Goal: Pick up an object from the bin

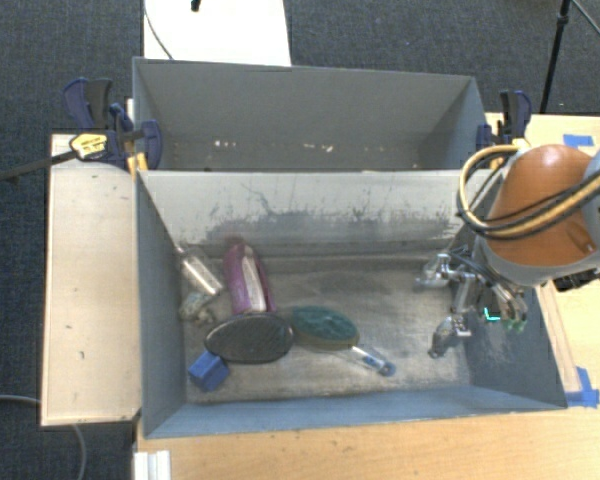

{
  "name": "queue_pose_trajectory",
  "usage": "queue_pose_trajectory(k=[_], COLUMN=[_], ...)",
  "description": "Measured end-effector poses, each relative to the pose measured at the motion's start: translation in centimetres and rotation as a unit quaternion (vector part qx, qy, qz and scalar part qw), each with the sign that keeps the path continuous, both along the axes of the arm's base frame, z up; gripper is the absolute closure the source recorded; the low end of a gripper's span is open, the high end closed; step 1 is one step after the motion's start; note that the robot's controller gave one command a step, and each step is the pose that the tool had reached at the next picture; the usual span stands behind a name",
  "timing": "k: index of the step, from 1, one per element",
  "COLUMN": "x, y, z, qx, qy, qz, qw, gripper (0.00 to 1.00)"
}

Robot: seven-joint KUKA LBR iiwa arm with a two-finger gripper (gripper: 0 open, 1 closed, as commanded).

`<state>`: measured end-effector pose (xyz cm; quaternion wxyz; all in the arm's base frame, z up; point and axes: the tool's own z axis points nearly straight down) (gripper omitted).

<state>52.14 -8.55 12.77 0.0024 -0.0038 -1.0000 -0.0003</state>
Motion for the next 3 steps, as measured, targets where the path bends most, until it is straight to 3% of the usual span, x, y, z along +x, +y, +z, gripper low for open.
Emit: queue_pose_trajectory(k=[1, 2, 3], x=[-2.0, -3.7, -4.3], y=[7.3, 14.8, 17.0], z=[-5.6, -2.6, -2.8], qx=[0.000, 0.002, 0.000], qy=[-0.0059, -0.0051, -0.0025], qz=[0.182, 0.121, 0.151], qw=[0.9832, 0.9927, 0.9885], gripper=[0.00, 0.00, 0.00])
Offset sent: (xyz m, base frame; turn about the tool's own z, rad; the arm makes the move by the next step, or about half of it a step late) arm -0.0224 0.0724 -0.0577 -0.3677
